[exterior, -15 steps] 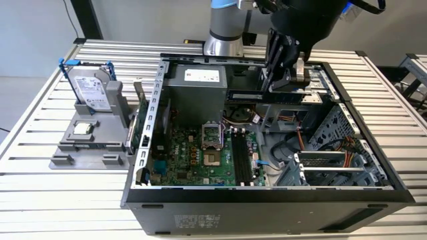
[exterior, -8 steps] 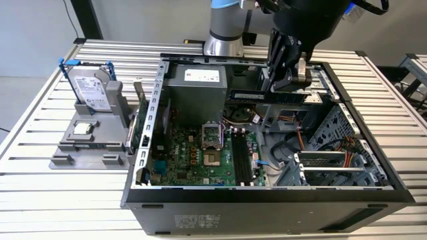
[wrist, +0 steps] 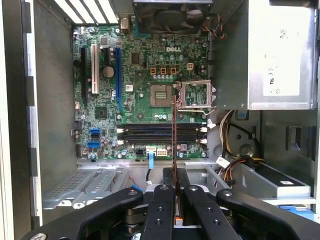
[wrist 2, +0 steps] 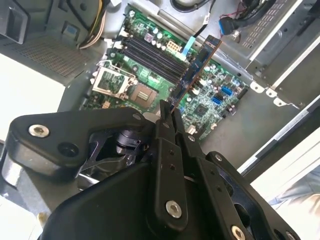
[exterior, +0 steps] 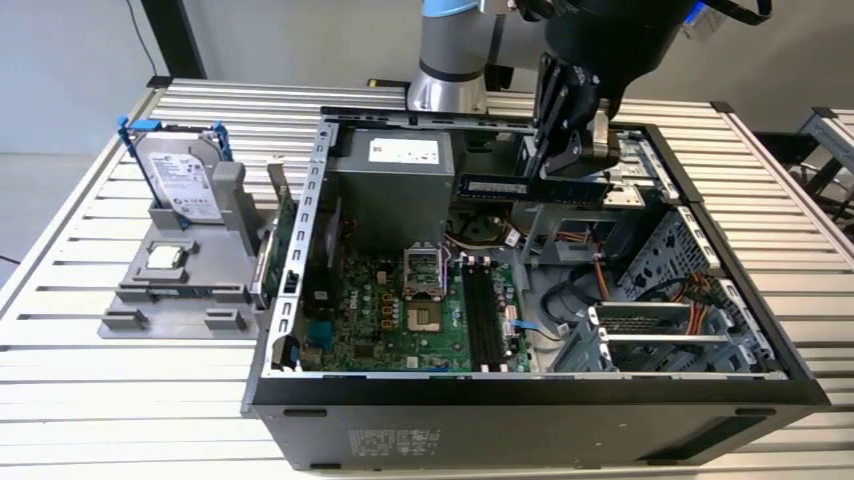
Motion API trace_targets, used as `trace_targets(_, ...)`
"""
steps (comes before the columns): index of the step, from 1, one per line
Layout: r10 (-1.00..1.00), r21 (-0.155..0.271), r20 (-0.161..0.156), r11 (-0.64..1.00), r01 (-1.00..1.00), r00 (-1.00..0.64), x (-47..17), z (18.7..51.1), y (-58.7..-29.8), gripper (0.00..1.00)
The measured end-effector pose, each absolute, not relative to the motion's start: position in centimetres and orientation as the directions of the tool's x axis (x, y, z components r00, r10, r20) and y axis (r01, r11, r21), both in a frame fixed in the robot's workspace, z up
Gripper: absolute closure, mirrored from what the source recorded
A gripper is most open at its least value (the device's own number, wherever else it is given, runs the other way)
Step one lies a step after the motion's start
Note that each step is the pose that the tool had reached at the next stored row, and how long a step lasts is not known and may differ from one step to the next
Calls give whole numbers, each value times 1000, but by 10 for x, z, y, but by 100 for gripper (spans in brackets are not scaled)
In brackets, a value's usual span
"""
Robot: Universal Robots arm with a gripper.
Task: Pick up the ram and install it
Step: 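Insert the ram into the slot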
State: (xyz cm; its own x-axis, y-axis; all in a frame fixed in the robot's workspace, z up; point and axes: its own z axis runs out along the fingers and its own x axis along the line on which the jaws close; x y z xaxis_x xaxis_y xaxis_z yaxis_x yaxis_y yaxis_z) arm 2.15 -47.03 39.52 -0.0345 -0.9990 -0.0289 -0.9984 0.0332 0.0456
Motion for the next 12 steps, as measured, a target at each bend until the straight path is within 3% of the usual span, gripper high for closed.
trace_targets(12,-999,44,-25,33,-998,-35,21,395,-470,100)
